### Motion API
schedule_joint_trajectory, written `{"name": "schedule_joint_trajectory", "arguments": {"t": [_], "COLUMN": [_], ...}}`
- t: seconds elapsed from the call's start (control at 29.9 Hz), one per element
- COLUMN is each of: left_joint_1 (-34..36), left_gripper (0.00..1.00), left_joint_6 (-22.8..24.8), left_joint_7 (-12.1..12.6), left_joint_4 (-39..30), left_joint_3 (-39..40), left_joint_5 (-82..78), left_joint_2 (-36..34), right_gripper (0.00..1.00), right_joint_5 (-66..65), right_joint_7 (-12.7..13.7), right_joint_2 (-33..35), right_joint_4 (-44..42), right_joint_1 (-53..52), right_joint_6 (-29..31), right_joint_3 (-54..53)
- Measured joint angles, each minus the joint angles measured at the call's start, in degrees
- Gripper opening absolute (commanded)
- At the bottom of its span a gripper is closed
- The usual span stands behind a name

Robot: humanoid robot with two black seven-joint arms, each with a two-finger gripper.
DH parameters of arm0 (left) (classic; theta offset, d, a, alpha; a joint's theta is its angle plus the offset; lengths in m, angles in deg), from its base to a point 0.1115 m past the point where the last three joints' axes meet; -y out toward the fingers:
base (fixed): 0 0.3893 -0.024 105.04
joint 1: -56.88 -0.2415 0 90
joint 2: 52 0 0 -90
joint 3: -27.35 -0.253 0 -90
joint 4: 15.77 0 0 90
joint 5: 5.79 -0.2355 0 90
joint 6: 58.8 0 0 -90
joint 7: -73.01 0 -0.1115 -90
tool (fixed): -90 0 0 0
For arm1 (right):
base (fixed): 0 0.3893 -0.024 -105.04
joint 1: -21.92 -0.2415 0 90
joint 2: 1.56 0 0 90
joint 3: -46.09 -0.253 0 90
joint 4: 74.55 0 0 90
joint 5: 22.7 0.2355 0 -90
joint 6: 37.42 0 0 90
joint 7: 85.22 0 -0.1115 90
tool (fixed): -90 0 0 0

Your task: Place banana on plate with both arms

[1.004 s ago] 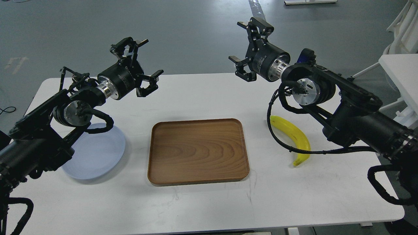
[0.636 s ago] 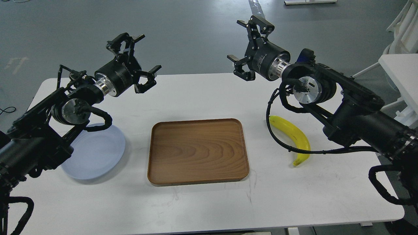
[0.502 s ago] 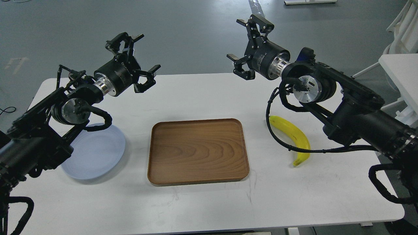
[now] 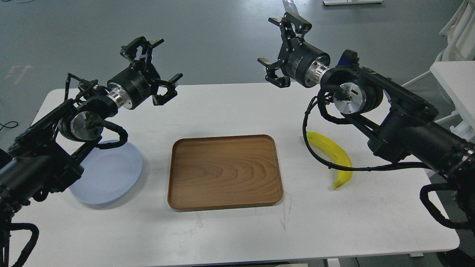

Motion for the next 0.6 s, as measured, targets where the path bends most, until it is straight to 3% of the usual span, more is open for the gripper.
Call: {"name": "schedule_joint_trajectory", "arguments": {"t": [0.6], "left_joint_1": [0.0], "left_gripper": [0.98], "left_joint_6": [-0.1], "left_joint_7": [0.1], "left_joint_4": [0.0], "left_joint_3": [-0.4], "left_joint_5": [-0.1], "left_joint_2": [0.0], "right_gripper": [1.0], "right_joint_5": [-0.1], "right_joint_7": [-0.3], "right_joint_2": [-0.2], "right_joint_4": [-0.1], "right_joint_1": [0.0], "right_joint_6": [0.1], "right_joint_3": [0.3]}}
